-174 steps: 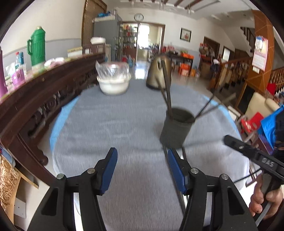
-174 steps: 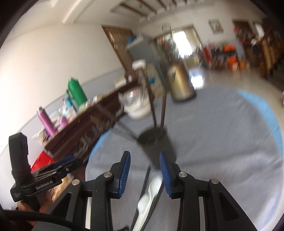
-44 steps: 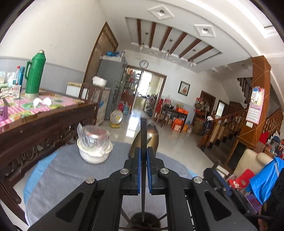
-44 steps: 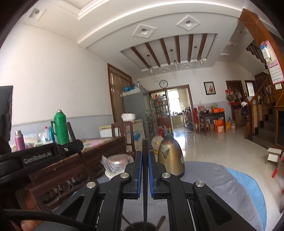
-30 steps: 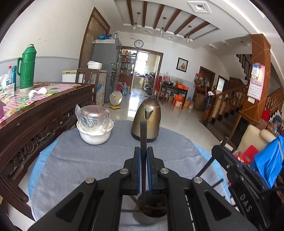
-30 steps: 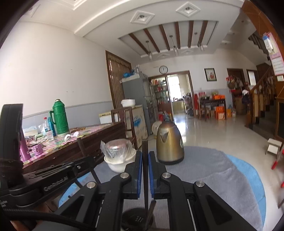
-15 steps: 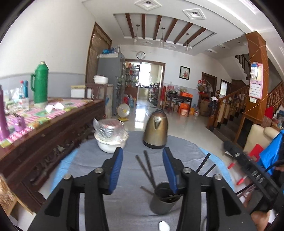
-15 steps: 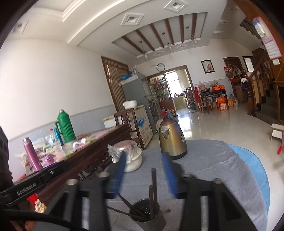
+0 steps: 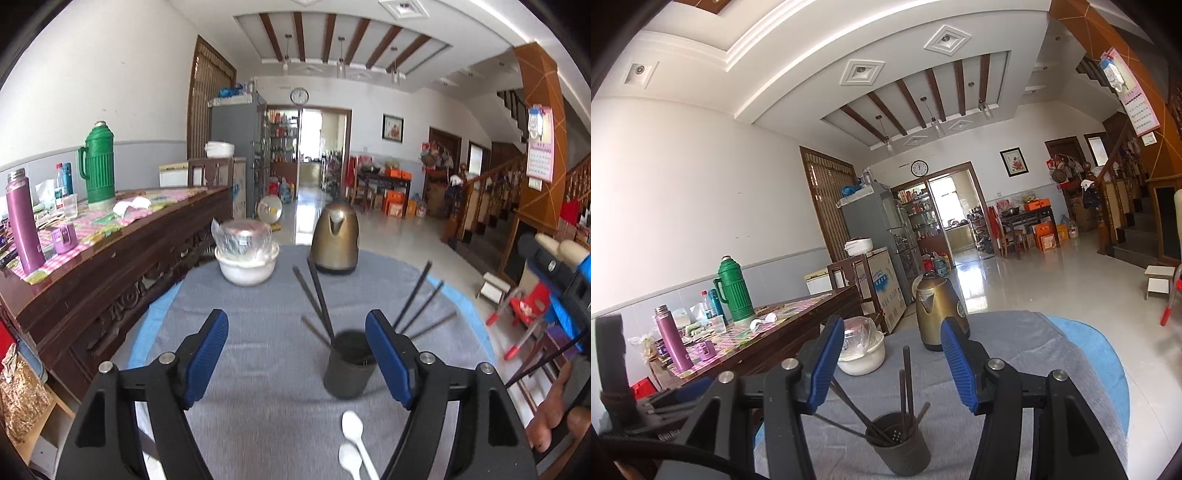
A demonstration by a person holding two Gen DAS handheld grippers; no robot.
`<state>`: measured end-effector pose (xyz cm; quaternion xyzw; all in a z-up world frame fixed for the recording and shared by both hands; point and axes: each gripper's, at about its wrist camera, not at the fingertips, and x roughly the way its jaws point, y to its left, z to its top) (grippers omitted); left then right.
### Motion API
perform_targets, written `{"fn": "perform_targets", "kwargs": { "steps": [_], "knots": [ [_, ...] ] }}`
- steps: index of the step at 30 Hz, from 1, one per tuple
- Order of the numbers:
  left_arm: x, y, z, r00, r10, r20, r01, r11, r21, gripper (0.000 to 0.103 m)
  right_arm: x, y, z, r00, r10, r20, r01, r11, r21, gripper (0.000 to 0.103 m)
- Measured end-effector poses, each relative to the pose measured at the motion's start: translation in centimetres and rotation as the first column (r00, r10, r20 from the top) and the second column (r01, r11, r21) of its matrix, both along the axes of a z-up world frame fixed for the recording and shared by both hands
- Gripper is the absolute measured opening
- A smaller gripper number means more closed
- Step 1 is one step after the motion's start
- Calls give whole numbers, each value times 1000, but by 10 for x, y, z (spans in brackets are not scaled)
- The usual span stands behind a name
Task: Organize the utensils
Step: 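Withdraw both open tools from the cup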
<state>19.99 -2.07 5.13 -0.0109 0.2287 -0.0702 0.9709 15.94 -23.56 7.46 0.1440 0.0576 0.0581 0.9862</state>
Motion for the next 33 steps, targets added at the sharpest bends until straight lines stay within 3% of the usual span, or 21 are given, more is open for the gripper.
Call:
{"fn": "perform_targets", "kwargs": {
  "steps": [16,33],
  "knots": [
    [1,14,-48,984,43,-173,-38,999,34,78,-5,-3,-45,990,28,-135,-28,1000,-1,58],
    [7,0,-85,965,71,-254,-37,990,139,78,4,-17,-92,959,63,-276,-51,997,50,58]
  ]
}}
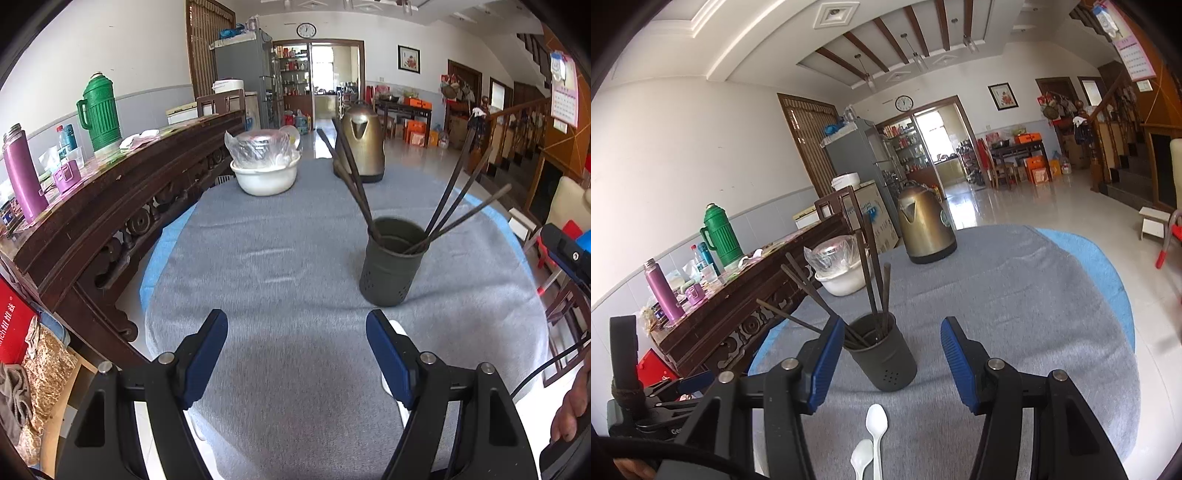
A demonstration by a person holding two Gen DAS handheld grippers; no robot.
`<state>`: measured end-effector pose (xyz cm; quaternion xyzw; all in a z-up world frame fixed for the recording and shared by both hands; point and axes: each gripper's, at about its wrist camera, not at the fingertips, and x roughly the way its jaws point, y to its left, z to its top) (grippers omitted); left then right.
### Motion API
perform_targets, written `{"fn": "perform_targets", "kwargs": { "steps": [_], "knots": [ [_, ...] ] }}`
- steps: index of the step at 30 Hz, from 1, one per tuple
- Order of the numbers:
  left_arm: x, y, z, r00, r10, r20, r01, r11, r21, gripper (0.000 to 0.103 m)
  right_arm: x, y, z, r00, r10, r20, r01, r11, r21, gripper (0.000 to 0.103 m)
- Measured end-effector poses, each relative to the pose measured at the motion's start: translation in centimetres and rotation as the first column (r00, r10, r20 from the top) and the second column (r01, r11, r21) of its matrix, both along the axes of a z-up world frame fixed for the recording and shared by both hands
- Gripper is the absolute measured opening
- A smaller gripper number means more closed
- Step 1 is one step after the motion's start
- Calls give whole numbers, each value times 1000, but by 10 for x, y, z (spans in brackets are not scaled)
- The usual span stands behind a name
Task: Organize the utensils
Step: 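Withdraw both open tools from the cup, then move the right tool down toward the two white spoons beside the cup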
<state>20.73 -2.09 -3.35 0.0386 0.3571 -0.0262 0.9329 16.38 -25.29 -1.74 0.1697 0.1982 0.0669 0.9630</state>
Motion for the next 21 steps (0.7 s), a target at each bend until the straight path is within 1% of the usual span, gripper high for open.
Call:
{"fn": "perform_targets", "kwargs": {
  "steps": [5,11,21],
  "knots": [
    [4,0,-11,1000,4,-29,-4,1000,10,78,9,9,-12,999,20,-44,-20,1000,-3,58],
    [8,3,-18,999,11,-43,-10,1000,15,78,19,21,-27,994,56,-96,-57,998,-10,58],
    [12,9,-27,998,16,-62,-16,1000,11,78,31,34,-43,982,91,-168,-97,995,-25,58]
  ]
}}
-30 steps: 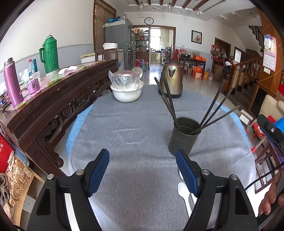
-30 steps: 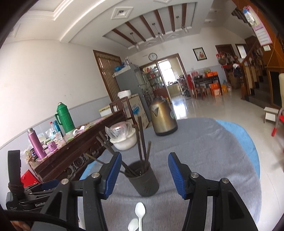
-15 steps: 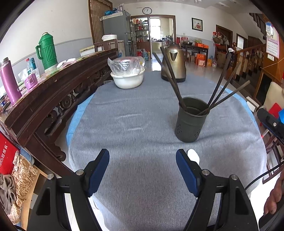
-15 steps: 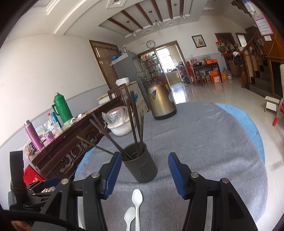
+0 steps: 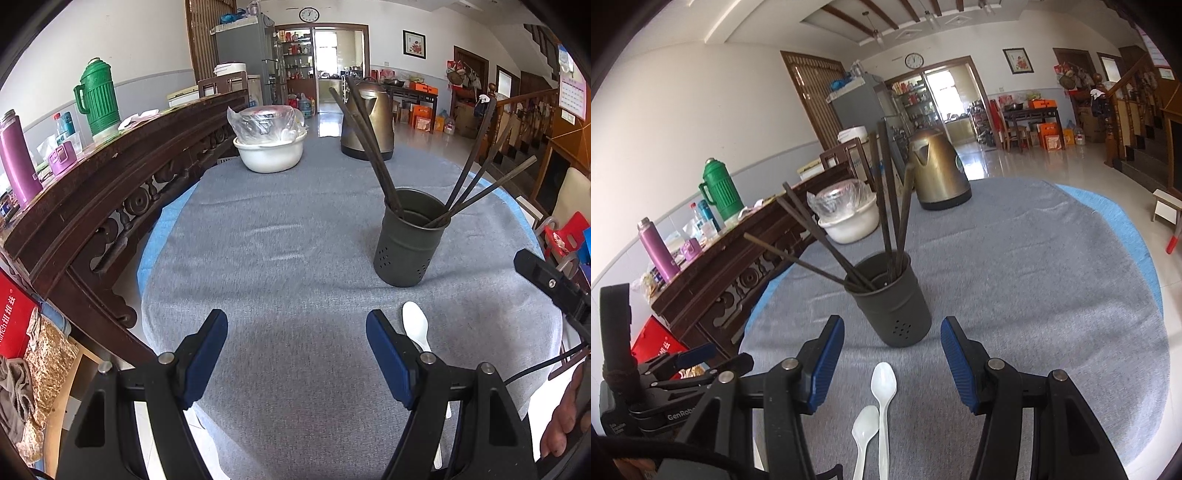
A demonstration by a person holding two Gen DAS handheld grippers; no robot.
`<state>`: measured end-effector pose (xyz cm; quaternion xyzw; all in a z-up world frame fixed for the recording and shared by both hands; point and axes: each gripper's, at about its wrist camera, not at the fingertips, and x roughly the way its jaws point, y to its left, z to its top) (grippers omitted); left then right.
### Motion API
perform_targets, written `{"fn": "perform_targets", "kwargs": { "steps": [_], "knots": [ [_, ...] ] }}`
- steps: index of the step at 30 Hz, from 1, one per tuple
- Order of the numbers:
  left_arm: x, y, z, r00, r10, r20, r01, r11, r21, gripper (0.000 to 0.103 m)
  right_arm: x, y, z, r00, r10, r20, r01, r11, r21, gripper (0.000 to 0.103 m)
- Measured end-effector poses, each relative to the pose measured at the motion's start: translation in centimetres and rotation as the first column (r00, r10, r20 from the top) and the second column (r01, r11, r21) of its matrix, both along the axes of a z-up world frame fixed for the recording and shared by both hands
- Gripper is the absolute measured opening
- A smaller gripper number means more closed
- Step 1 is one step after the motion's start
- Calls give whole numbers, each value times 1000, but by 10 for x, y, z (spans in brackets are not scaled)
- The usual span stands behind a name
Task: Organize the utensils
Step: 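Move the right tool down toward the two white spoons beside the cup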
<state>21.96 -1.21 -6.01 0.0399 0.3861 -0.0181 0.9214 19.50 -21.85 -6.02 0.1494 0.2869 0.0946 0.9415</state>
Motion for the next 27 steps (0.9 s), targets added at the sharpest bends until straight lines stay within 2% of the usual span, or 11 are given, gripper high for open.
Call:
{"fn": "perform_targets", "kwargs": {
  "steps": [16,23,27],
  "knots": [
    [8,11,-22,998,6,-60,-6,1000,-11,78,23,24,-33,984,81,-161,-86,996,-25,58],
    [15,19,-43,990,18,-137,-24,999,-43,78,41,43,-50,961,126,-245,-143,988,-51,58],
    [17,22,-51,987,30,-160,-37,999,-37,78,57,58,-63,941,148,-304,-179,981,-74,58]
  ]
}}
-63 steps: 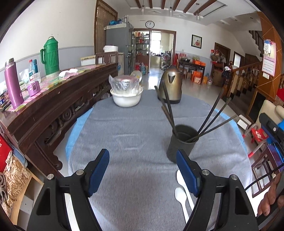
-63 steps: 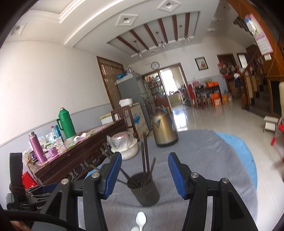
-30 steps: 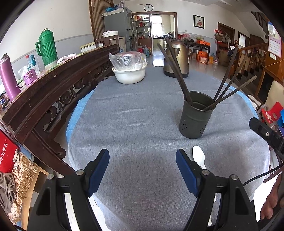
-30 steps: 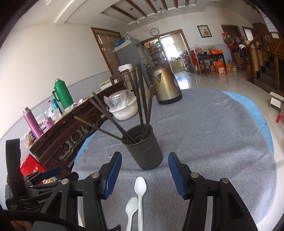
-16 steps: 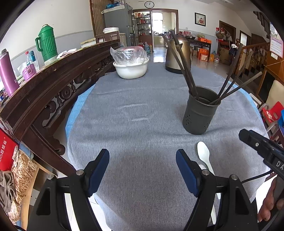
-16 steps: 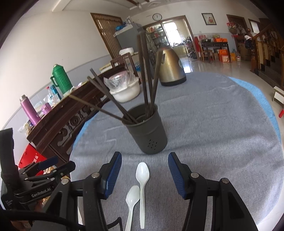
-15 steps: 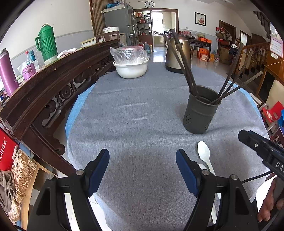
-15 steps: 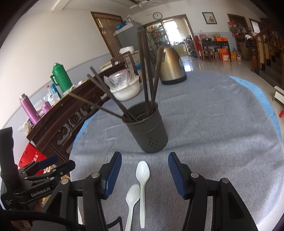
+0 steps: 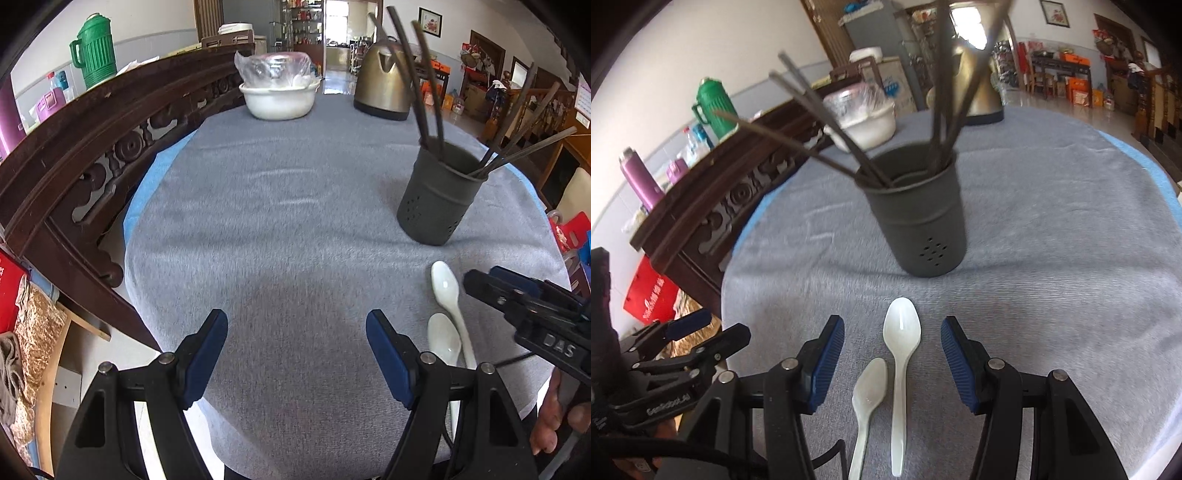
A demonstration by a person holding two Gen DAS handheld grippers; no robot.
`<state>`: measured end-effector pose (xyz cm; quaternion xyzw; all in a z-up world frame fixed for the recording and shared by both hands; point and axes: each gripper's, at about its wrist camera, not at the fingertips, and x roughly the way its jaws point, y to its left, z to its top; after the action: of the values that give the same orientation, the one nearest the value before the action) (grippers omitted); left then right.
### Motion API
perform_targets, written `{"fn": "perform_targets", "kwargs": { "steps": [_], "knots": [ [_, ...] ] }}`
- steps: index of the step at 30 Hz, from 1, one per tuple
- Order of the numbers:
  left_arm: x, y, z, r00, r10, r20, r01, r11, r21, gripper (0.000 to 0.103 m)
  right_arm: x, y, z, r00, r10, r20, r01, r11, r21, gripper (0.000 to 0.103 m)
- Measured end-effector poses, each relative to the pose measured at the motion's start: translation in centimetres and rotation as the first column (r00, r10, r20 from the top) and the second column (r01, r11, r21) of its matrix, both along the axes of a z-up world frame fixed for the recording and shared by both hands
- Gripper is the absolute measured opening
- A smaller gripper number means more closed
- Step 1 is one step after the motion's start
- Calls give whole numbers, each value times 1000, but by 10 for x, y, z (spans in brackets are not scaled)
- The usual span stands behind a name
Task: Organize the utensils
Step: 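Move the right tool down toward the two white spoons beside the cup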
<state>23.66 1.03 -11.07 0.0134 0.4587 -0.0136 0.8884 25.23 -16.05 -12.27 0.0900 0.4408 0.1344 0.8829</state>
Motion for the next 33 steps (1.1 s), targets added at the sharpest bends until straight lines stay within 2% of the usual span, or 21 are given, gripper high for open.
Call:
{"fn": "perform_targets", "kwargs": {
  "steps": [10,12,13,15,17,18,22,27,33],
  "knots": [
    [0,4,-10,999,11,-37,-11,1000,-5,78,30,20,-21,995,2,-98,-9,997,-72,57],
    [0,0,-11,999,0,-42,-1,1000,-6,78,32,24,-25,993,9,-116,-21,995,-100,48],
    [0,-2,-12,999,-6,-44,5,1000,-7,78,34,26,-30,991,14,-135,-29,993,-111,37],
    [-1,-6,-12,999,-18,-46,17,1000,-4,78,34,25,-36,989,7,-145,-25,992,-126,33],
    [-1,-8,-12,998,-26,-48,26,1000,-2,78,33,24,-37,992,6,-129,-26,987,-156,20],
    [-1,-10,-12,998,-31,-52,31,1000,-3,78,33,21,-37,992,2,-123,-20,988,-152,18],
    [2,-13,-12,997,-44,-69,43,999,-20,78,30,2,-34,992,-33,-118,17,990,-137,17],
    [7,-24,-12,993,-82,-89,79,996,-33,78,24,-23,-31,991,-79,-105,59,981,-185,17],
    [11,-49,-20,976,-164,-142,154,985,-78,78,18,-55,-31,987,-115,-116,102,989,-111,17]
  ]
}}
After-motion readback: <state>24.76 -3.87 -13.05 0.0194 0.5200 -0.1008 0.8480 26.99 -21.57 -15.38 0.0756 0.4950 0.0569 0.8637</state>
